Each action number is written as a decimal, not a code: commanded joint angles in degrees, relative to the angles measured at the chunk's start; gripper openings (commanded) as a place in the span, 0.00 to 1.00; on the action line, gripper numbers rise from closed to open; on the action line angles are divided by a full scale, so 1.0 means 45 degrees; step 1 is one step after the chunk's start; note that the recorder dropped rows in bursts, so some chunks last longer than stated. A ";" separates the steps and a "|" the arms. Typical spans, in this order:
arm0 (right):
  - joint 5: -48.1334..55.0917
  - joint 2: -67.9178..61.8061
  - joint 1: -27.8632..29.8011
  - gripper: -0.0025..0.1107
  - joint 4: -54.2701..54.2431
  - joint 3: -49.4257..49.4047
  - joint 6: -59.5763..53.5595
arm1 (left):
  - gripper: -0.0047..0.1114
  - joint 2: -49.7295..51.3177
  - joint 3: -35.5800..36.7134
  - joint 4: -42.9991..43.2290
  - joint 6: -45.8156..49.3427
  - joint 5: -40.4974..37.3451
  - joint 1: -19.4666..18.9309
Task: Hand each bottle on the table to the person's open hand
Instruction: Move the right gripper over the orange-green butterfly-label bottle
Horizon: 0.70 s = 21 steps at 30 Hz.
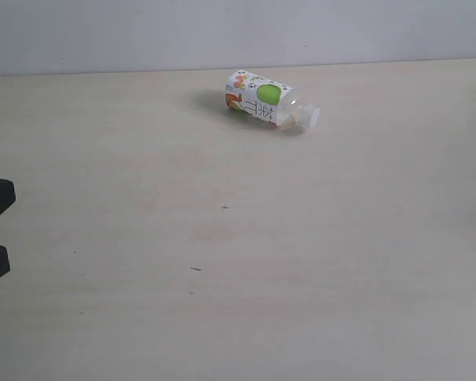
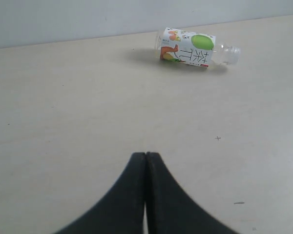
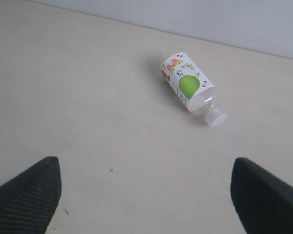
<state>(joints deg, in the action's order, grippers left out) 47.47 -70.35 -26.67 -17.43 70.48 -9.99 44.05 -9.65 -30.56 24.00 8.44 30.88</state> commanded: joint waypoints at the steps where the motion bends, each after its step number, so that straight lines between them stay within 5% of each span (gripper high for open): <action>1: -0.0212 0.0066 -0.0003 0.80 -0.0050 -0.0038 -0.0417 | 0.04 -0.0065 0.0061 -0.0065 -0.0070 0.0037 -0.0013; 8: 0.0470 -0.2237 -0.0003 0.79 -0.0050 0.1615 -0.0417 | 0.04 -0.0065 0.0061 -0.0065 -0.0070 0.0037 -0.0013; 21: 0.1998 -1.0779 -0.0003 0.79 -0.0111 0.9767 -0.2820 | 0.04 -0.0065 0.0061 -0.0065 -0.0070 0.0037 -0.0013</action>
<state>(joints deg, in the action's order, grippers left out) 56.12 -114.26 -26.67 -17.82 109.74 -20.03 44.05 -9.65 -30.56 24.00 8.44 30.88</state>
